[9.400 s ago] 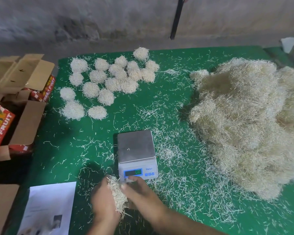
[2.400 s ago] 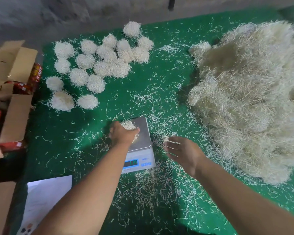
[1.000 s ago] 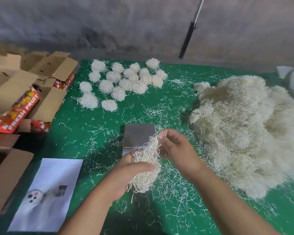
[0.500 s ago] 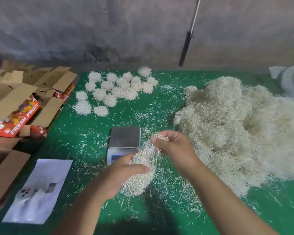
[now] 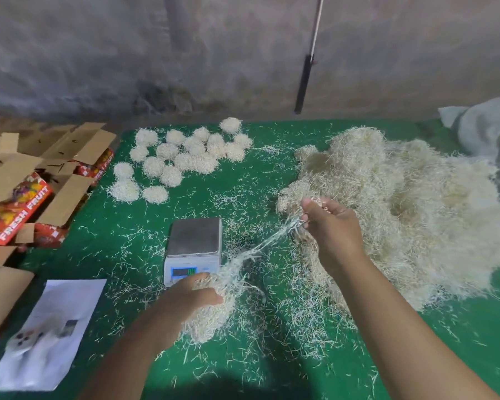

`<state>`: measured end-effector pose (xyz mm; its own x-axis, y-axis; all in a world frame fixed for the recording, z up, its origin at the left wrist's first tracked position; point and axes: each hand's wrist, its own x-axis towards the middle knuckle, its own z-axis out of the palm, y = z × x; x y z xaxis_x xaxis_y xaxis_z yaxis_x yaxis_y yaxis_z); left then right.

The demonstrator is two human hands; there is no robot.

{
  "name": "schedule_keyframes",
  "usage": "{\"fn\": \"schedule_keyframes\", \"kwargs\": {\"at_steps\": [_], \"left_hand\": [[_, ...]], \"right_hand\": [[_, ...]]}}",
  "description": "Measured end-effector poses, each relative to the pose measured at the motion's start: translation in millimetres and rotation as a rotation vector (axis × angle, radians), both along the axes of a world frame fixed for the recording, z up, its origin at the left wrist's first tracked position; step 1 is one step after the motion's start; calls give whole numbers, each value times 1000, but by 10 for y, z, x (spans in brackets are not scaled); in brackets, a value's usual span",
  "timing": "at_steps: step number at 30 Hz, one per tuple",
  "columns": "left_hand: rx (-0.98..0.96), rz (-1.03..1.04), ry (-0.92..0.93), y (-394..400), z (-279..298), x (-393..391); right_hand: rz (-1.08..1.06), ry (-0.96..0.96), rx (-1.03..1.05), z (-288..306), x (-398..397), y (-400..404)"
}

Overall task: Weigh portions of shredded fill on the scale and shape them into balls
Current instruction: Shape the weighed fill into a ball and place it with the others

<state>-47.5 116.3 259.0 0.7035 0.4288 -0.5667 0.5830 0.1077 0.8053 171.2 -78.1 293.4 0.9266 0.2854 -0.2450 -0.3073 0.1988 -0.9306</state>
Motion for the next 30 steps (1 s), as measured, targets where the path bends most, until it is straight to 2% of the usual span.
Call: {"fn": "schedule_keyframes", "kwargs": {"at_steps": [4,9,12,15,18,22,27,28,30], "left_hand": [[-48,66,-26,-3,-73,-76],[-40,252,-55,-14,-111,-35],[-12,264,-37,-22,-148,36],[53,210,-26,-56,-147,115],[57,156,-21,-116,-79,192],[77,11,-68,-198,9,283],[188,-124,-80,-278,97,495],[131,-76,-124,-300,104,536],[-3,171,-216,-325,122,577]], "right_hand": [[-62,-22,-67,-152,258,-232],[-12,-20,-320,-537,459,-502],[107,18,-478,-770,474,-637],[206,110,-540,-903,441,-686],[226,68,-597,-921,382,-586],[354,-86,-527,-612,128,-231],[672,-315,-375,-153,-368,319],[726,-333,-358,-121,-468,400],[794,-360,-338,-106,-634,503]]}}
